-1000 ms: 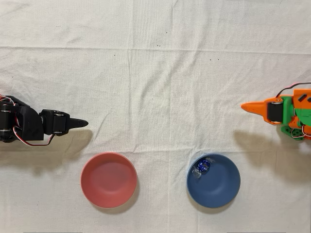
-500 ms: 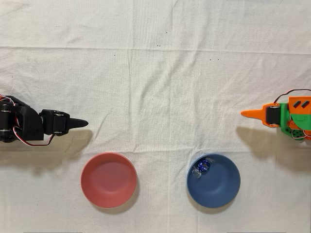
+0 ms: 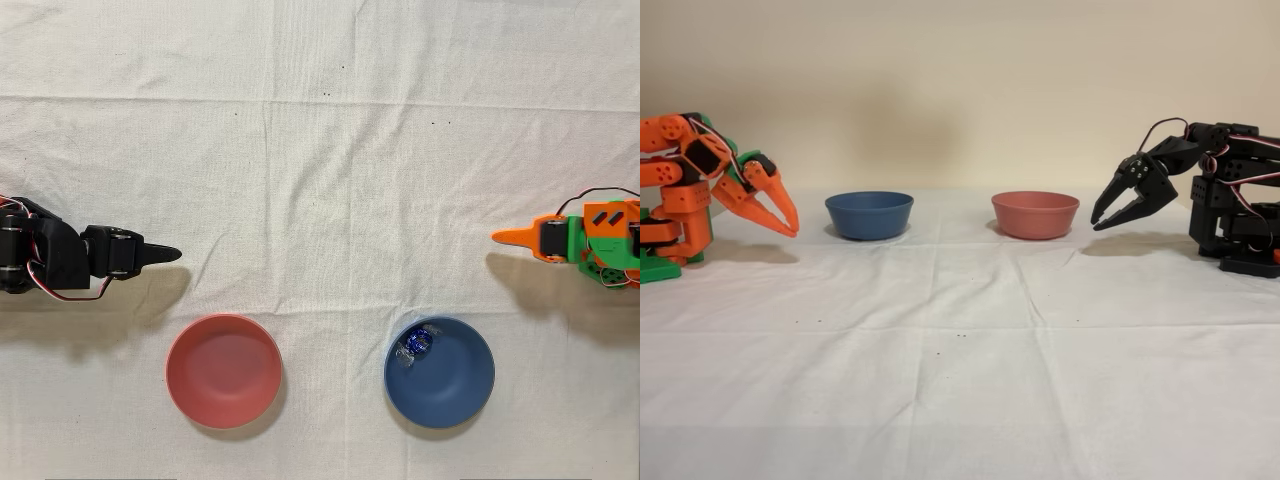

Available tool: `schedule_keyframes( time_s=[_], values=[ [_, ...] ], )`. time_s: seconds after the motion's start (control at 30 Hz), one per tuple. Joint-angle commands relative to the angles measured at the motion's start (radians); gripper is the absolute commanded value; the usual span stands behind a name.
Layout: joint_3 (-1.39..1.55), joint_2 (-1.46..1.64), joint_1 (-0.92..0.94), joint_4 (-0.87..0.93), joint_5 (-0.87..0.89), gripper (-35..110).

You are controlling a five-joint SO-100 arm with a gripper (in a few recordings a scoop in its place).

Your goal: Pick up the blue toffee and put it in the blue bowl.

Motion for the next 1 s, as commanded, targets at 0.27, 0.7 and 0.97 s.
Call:
schedule_keyframes(
  time_s=[0.27,0.7,0.97],
  values=[
    [0.005,0.002,0.018,0.067,-0.02,0],
    [0.005,0.002,0.021,0.071,0.043,0],
    [0.005,0.002,0.021,0.071,0.043,0]
  ],
)
